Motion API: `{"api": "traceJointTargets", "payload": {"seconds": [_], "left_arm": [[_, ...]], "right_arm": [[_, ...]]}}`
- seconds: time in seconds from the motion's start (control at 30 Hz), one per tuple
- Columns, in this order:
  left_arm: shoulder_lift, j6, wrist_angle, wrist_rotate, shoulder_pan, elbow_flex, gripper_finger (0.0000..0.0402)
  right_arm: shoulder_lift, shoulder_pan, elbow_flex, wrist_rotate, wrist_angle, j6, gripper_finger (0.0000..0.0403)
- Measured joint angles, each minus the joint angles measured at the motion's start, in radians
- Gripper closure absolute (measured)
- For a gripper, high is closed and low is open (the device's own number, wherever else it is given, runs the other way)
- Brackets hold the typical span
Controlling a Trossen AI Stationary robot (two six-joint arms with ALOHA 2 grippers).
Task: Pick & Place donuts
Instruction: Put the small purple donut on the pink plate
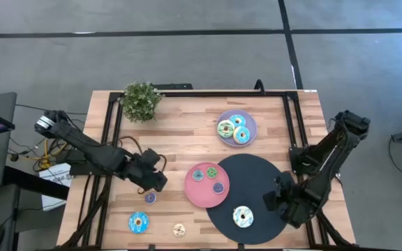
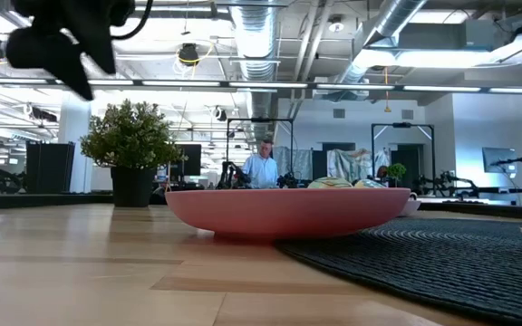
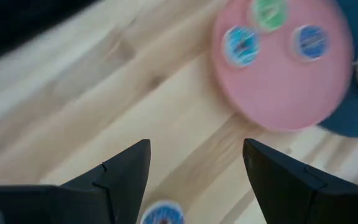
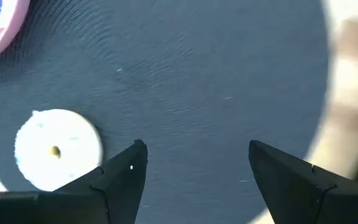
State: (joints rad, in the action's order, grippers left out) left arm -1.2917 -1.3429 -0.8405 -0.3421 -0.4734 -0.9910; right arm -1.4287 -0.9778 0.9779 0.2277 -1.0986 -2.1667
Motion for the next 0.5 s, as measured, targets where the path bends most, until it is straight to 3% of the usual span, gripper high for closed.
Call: {"api": "traceJointTargets", "payload": {"seconds": [0.23,0.5], "left_arm": [[-0.124,-0.246,-0.040,0.113,-0.050,-0.034,0.0152],[-0.233,-0.510,-0.044,0.207,-0.153,-0.034,0.0151]], "right_arm": [[0.104,-0.101,0.000,0.043,-0.178,0.002,0.0133],[0.148,-0.135,0.000,0.089,-0.235,0.042,0.0133]]}}
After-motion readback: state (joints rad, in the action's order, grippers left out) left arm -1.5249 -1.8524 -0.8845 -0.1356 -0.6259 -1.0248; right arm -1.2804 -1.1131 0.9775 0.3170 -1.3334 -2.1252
